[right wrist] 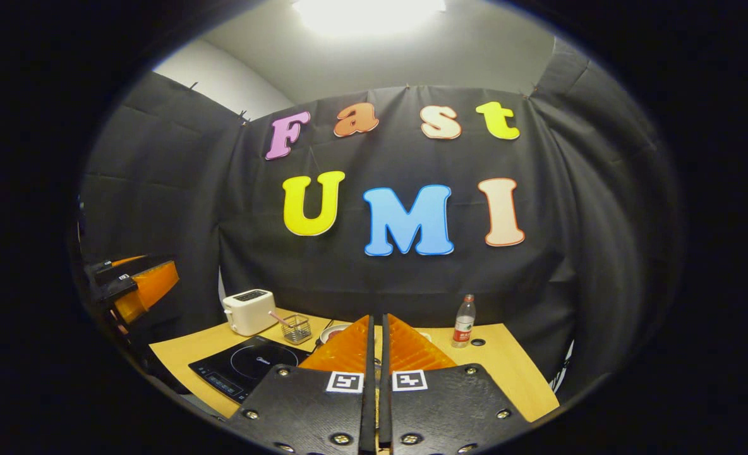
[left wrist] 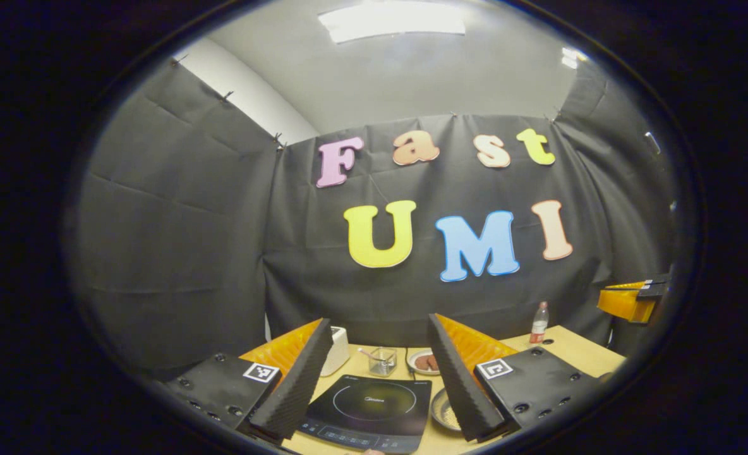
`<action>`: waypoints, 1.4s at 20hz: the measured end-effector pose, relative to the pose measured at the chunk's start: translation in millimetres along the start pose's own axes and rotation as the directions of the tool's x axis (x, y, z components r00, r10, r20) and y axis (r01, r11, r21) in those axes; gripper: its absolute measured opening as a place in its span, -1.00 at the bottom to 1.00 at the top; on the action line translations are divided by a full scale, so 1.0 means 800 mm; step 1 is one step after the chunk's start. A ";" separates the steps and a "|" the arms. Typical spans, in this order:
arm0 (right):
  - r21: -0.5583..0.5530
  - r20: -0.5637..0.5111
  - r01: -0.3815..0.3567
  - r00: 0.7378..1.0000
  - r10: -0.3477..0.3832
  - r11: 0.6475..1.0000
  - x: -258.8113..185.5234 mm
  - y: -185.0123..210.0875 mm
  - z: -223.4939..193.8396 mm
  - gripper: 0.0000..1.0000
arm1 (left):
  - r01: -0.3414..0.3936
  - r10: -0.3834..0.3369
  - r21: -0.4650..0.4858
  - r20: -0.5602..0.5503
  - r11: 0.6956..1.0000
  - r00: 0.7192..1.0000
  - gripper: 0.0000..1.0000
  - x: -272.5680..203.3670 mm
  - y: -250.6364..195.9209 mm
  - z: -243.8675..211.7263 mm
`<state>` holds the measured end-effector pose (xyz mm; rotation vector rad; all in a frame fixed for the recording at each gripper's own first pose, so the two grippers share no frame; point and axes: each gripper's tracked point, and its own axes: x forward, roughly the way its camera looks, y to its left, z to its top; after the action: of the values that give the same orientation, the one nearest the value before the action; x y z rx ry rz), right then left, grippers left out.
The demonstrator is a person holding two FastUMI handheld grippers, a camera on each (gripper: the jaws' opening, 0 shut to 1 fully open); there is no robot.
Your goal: First push the handle of the pot to place it horizontally, then grasp the pot with both hands and set it on the induction cooktop.
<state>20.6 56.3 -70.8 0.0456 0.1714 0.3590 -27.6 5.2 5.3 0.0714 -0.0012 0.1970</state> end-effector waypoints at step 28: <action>0.011 -0.525 -0.429 0.766 0.371 0.903 0.079 0.201 -0.244 -0.95 | -0.099 0.098 -0.026 -0.050 0.995 0.994 0.96 0.114 0.145 -0.061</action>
<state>-10.6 231.6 -261.0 -0.1298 0.6865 0.8119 38.5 139.7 -34.5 0.0379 0.0413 0.2972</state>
